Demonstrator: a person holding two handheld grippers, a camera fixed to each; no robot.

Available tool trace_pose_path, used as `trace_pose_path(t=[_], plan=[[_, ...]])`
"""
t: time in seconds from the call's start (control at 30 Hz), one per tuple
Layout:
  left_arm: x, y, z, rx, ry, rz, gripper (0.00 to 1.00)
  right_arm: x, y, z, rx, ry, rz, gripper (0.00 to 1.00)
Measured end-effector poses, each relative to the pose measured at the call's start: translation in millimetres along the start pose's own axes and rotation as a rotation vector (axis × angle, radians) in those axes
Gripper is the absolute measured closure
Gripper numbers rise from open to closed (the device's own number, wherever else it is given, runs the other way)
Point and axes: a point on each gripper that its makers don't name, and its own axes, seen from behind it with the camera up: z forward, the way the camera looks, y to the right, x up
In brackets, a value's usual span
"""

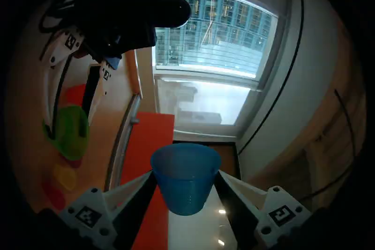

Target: Pour water

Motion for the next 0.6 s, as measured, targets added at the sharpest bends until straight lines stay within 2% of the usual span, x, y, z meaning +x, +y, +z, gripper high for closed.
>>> trace_pose_path(t=[0.13,0.6], plan=[[1,1.0,-1.5,0.002,0.000,0.005,0.14,-4,-2,-2.7,0.007,-0.004,0.125,0.13],[5,-1.3,-4.1,0.012,0.003,0.013,0.14,-8,-22,-12.4,0.064,-0.014,0.684,0.13]])
